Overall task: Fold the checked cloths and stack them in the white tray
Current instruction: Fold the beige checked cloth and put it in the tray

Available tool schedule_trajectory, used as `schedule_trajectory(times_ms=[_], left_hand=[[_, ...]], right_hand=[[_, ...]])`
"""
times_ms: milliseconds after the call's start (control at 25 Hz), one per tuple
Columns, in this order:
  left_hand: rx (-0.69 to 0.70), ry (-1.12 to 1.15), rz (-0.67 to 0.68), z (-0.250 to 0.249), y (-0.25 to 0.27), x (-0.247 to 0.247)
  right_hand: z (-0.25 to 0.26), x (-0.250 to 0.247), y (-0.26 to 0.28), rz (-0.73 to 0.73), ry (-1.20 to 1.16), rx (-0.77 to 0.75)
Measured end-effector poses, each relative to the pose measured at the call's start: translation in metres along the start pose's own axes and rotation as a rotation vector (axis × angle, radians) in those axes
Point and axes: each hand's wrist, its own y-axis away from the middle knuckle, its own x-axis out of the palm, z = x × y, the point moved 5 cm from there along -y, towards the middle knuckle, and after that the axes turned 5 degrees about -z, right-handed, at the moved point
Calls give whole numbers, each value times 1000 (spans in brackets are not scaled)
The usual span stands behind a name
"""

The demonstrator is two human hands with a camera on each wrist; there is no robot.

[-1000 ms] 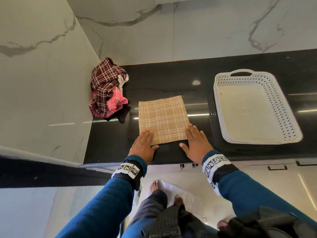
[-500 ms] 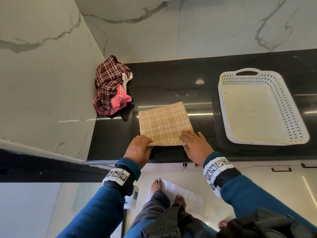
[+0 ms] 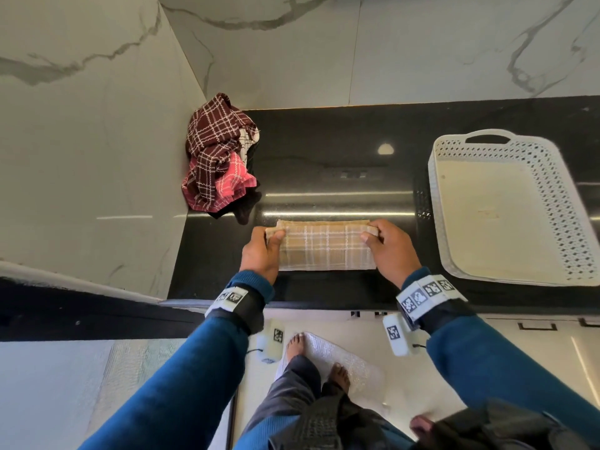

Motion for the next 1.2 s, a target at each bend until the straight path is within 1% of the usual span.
schedule_trajectory(times_ms=[120, 200, 320, 400, 560, 640, 720, 760, 800, 840, 880, 920, 960, 1000, 1040, 1080, 1120, 1160, 1200], left_hand=[[-111, -143, 37, 0, -22, 22], [-160, -260, 55, 0, -29, 31], [-167, -403, 77, -7, -33, 39], [-160, -460, 71, -10, -35, 42], [-151, -491, 59, -11, -40, 44], [-195, -454, 44, -11, -41, 42], [-243, -388, 10, -12, -38, 37], [-220, -397, -34, -14, -34, 31], [-121, -483, -91, -17, -31, 25], [33, -607, -124, -23, -24, 25], [198, -701, -110, -29, -14, 31], [348, -762, -40, -34, -3, 42], [453, -811, 68, -33, 7, 57], [503, -870, 167, -30, 12, 71], [496, -905, 245, -23, 12, 79], [456, -915, 294, -14, 8, 82], [434, -938, 311, -5, 5, 80], [446, -978, 315, 3, 2, 75], [489, -1016, 317, 8, 0, 68]], right_hand=[[-16, 13, -20, -68, 80, 87], [-25, 22, -27, -70, 158, 137], [-26, 31, -26, -48, 298, 129], [-23, 32, -27, -40, 382, 124], [-20, 30, -33, -18, 449, 154], [-20, 29, -36, 4, 449, 186], [-18, 25, -36, 16, 400, 242], [-15, 23, -33, 11, 401, 251], [-11, 22, -30, -10, 463, 213], [-3, 23, -25, -37, 567, 140], [5, 29, -20, -52, 654, 43], [15, 40, -14, -17, 695, -63], [23, 56, -9, 79, 694, -167], [25, 74, -4, 207, 687, -249], [21, 87, -2, 333, 709, -288], [12, 94, -3, 402, 747, -292], [0, 93, -6, 410, 789, -269], [-13, 88, -9, 395, 829, -220], [-26, 80, -11, 384, 857, -160]])
